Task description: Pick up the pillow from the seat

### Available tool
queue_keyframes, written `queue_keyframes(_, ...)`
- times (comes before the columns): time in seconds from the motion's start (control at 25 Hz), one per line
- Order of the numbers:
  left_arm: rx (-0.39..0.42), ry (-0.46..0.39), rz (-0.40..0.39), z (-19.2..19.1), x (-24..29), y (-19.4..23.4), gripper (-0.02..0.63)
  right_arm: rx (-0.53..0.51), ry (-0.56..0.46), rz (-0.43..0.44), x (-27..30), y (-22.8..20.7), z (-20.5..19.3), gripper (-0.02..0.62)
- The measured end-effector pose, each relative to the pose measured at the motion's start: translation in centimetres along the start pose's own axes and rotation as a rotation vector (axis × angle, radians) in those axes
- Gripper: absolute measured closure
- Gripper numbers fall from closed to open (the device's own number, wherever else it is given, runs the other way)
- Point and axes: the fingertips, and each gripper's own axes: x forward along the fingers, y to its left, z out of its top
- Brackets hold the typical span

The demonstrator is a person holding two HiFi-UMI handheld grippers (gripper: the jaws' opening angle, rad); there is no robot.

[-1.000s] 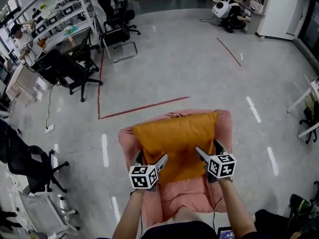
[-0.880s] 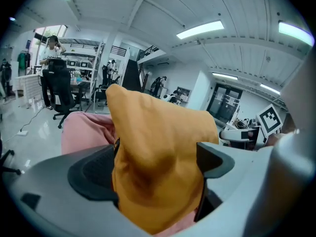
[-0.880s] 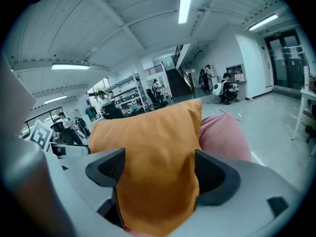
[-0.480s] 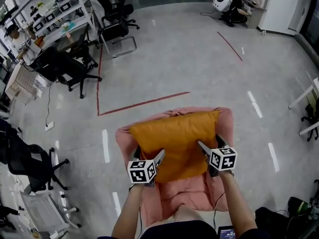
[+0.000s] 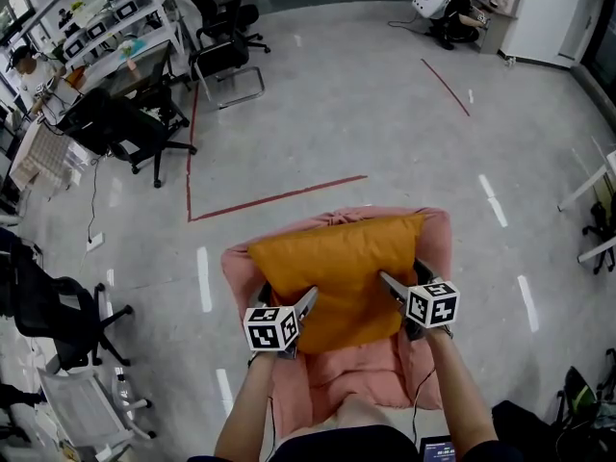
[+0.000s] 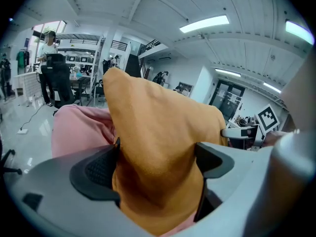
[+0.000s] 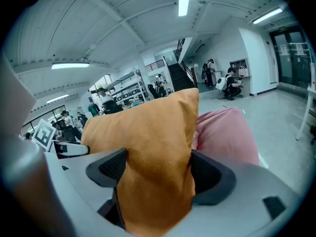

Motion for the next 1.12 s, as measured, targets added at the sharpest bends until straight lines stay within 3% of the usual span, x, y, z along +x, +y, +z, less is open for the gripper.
queue_keyframes(0.2,0.041,0.006,-0.012,0.0,-0.3,-0.3,0.104,-0.003,0.025,0.021,0.1,0.7,-0.4,0.186)
queue_keyframes(0.32,0.063,0.021,-0.026,0.1,-0.5,-0.9,0.159,-0.008,0.031,0.029,0.0,1.1,-0.2,0.195)
queue_keyframes(0.84,0.057,0.057,-0.065,-0.4,-1.9,-1.9,0.346,0.005,0.053,0.038,-0.6,2.2,-1.0,0.376)
queue_keyframes(1.12,0.068,0.049,-0.082,-0.6,-3.2,-2.7,0.403,0.007,0.039,0.048,-1.7,3.3,-1.3,0.436)
